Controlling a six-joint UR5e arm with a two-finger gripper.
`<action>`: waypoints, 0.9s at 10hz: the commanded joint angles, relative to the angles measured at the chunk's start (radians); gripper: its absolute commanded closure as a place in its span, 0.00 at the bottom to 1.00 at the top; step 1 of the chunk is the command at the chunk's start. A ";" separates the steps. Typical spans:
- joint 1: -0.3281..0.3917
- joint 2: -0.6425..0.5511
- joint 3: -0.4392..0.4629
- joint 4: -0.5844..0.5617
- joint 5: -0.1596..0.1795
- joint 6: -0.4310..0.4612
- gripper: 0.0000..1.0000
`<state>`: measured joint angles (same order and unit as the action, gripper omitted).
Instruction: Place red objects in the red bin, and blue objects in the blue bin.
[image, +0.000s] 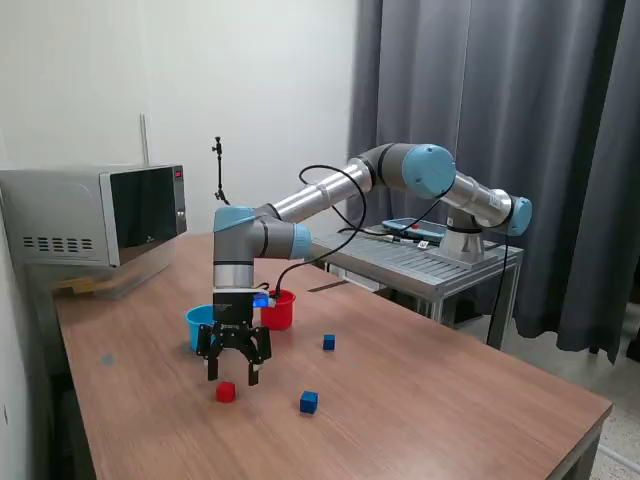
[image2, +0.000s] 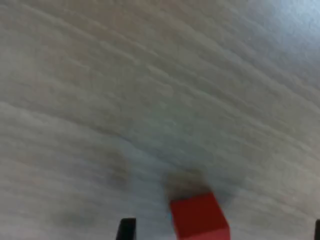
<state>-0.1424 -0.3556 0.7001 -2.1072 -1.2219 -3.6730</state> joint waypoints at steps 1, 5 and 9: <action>0.001 0.006 -0.040 0.004 -0.002 -0.001 0.00; 0.001 0.006 -0.039 0.001 -0.005 -0.002 0.00; 0.001 0.018 -0.053 0.000 -0.010 -0.002 0.00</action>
<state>-0.1411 -0.3455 0.6555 -2.1075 -1.2285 -3.6750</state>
